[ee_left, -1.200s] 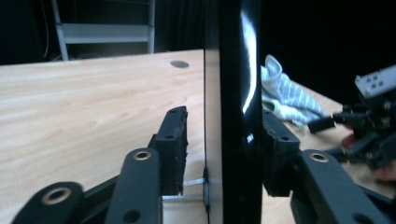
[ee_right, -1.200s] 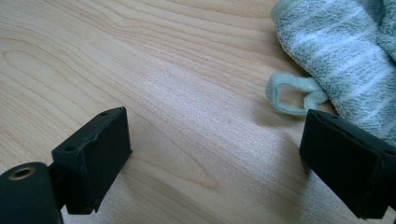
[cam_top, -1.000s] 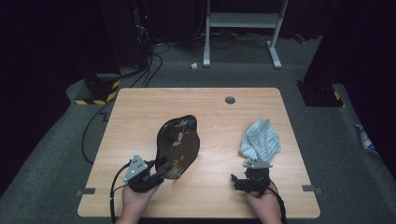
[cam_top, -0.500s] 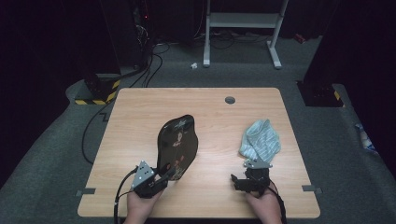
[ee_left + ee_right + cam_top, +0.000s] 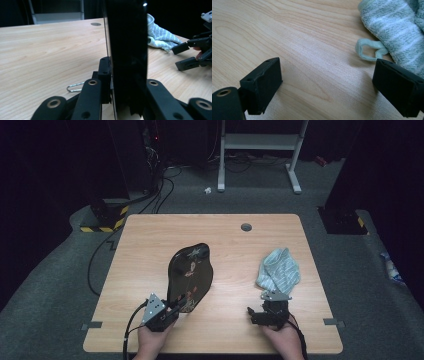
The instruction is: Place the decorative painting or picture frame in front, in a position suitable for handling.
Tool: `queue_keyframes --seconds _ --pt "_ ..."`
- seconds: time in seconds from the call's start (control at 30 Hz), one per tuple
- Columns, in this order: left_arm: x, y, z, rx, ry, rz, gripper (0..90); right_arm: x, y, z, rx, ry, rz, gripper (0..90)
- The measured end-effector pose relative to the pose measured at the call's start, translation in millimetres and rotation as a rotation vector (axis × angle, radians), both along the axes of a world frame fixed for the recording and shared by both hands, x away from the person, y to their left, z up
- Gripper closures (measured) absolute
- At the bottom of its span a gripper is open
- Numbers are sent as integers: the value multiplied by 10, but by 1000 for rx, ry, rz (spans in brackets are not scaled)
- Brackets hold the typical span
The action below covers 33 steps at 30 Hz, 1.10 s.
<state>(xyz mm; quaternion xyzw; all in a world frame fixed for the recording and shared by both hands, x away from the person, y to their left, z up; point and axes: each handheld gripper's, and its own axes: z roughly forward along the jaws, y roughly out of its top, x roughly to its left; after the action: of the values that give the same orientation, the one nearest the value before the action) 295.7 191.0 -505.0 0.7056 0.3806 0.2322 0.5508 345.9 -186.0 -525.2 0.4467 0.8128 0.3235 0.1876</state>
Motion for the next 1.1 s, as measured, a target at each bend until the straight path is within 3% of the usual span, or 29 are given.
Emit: queue_keyframes --seconds 0.13,0.2,0.3,0.4,0.53,0.6,0.73,0.83,0.93,1.1 --pt "20 46 -46 -8 34 -8 641 -28 -19 1 1 0 12 87" --pt "44 71 -66 9 70 -5 593 -28 -25 1 0 -1 14 89" --pt "60 123 -107 -21 115 -35 529 -21 -26 0 2 -2 7 91" --pt "38 101 -136 29 105 -53 516 -19 -26 0 2 -2 5 92" --pt "46 31 -187 87 131 -48 513 -19 -31 2 5 -5 10 115" --pt "21 18 -184 98 104 -53 533 -23 -39 5 8 -9 13 142" --pt "29 -4 -187 99 127 -60 525 -51 -64 39 12 -36 7 205" --pt "48 -17 -188 107 142 -72 501 -69 -105 128 61 -53 -15 311" --pt "39 -30 -187 114 137 -57 491 -43 -139 221 99 -75 -34 336" --pt "42 -33 -186 123 141 -44 496 98 -196 349 74 -155 -130 392"
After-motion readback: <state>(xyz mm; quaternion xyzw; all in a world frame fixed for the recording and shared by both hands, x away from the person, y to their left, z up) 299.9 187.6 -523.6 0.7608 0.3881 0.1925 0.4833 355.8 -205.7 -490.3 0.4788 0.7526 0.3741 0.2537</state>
